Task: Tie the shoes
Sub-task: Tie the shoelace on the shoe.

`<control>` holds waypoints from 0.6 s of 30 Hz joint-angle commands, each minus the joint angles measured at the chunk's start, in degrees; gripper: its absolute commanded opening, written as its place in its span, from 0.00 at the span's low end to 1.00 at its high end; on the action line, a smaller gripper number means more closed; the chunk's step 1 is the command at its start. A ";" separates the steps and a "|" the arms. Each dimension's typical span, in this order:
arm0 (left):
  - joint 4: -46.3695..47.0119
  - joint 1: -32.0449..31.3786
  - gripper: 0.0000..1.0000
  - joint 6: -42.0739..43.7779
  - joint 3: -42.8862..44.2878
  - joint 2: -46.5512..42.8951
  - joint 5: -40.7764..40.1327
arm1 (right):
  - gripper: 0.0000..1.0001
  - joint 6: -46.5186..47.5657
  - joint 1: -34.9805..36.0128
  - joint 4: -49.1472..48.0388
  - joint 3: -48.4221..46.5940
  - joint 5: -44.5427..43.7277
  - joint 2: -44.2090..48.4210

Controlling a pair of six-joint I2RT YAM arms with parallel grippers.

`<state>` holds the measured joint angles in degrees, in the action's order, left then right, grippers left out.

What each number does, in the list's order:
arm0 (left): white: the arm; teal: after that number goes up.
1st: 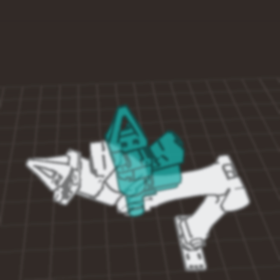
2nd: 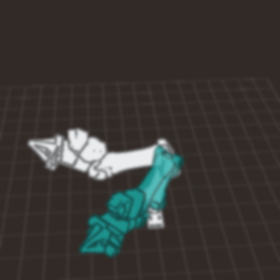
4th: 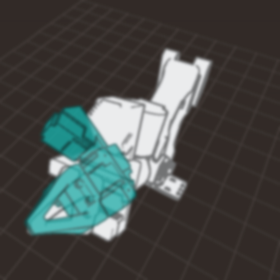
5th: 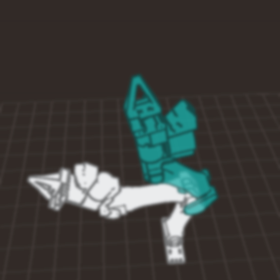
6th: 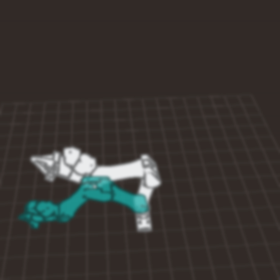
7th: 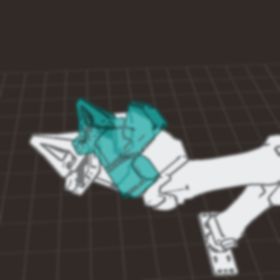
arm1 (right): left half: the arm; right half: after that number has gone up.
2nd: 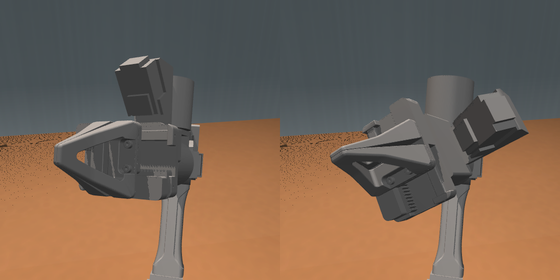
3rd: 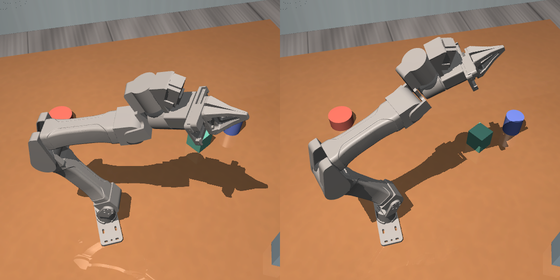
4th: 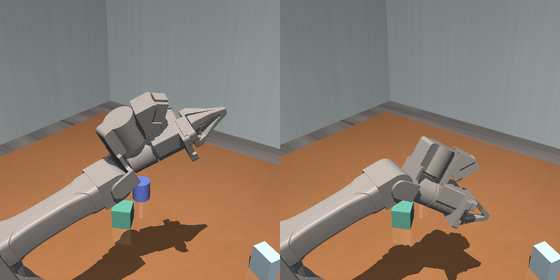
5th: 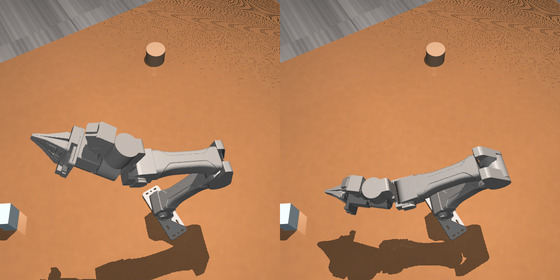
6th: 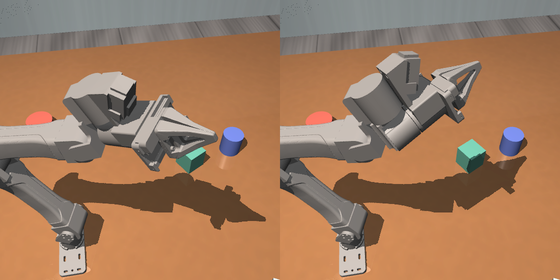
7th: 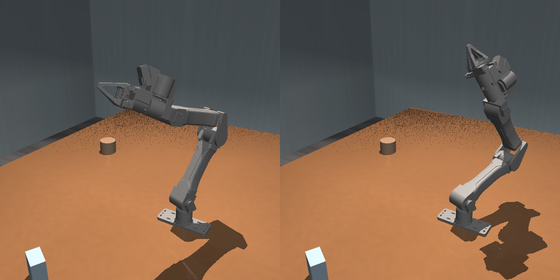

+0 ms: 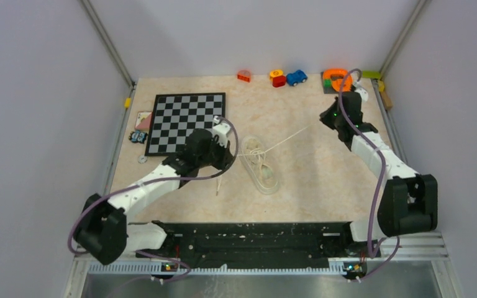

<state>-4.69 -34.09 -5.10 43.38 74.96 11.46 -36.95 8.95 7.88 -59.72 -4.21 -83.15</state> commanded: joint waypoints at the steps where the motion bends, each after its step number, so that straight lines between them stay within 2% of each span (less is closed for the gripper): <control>1: 1.17 5.31 0.00 -11.72 -4.05 -8.07 -1.99 | 0.00 -3.29 -4.95 -0.63 4.18 -15.75 7.46; 5: 4.13 9.40 0.00 -15.74 -8.87 -10.90 5.47 | 0.00 -2.84 -8.32 -0.33 6.53 -15.74 8.67; 9: 4.20 9.48 0.00 -13.91 -8.58 -9.70 9.15 | 0.00 -2.41 -8.61 -1.45 8.66 -14.69 10.17; 12: 3.22 9.28 0.00 -11.66 -6.99 -7.75 15.24 | 0.00 -0.18 -8.60 -3.80 9.67 -10.79 10.45; 18: 2.28 8.36 0.00 -12.74 -7.63 -6.99 17.84 | 0.00 2.55 -8.60 -4.52 9.42 -5.17 7.67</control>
<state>-2.11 -25.56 -17.87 34.70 67.79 25.21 -37.76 1.58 7.99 -49.84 -12.38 -75.40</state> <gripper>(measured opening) 0.007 0.015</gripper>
